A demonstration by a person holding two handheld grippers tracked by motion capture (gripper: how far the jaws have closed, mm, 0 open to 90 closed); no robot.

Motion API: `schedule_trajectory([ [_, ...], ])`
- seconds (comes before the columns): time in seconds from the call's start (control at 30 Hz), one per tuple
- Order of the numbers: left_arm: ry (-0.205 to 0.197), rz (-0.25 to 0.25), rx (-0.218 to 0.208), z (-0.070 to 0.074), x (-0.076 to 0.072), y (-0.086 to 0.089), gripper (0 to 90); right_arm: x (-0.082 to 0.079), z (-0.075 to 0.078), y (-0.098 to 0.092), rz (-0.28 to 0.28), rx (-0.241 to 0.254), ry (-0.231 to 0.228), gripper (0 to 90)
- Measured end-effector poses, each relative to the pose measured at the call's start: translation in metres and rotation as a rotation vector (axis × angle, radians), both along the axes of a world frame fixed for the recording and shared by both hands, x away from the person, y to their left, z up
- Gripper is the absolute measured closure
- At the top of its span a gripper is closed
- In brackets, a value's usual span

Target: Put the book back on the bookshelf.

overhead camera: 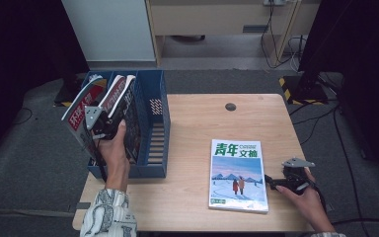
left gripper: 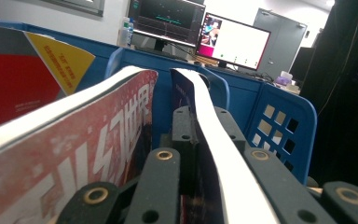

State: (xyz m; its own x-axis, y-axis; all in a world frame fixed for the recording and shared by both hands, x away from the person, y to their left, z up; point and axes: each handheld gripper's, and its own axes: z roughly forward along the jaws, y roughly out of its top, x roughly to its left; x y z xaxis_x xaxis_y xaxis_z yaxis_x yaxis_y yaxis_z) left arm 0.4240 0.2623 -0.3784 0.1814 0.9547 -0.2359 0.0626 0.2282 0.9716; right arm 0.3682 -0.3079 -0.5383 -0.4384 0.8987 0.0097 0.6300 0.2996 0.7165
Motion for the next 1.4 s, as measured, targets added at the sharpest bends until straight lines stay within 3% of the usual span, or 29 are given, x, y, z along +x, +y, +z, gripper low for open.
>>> schedule_trajectory([
  [0.13, -0.006, 0.012, -0.019, 0.000, 0.001, 0.000, 81.2, 0.000, 0.000, 0.000, 0.000, 0.000, 0.000, 6.8],
  [0.9, -0.004, 0.021, -0.006, -0.004, 0.012, -0.003, 80.5, 0.000, 0.000, 0.000, 0.004, 0.001, 0.004, 6.8],
  [1.23, -0.013, 0.040, -0.036, -0.005, 0.011, 0.002, 77.4, 0.000, 0.000, 0.000, 0.001, 0.000, 0.001, 6.8],
  [1.4, -0.017, 0.046, -0.004, -0.003, 0.007, 0.000, 73.2, 0.000, 0.000, 0.000, 0.001, 0.000, 0.000, 6.8],
])
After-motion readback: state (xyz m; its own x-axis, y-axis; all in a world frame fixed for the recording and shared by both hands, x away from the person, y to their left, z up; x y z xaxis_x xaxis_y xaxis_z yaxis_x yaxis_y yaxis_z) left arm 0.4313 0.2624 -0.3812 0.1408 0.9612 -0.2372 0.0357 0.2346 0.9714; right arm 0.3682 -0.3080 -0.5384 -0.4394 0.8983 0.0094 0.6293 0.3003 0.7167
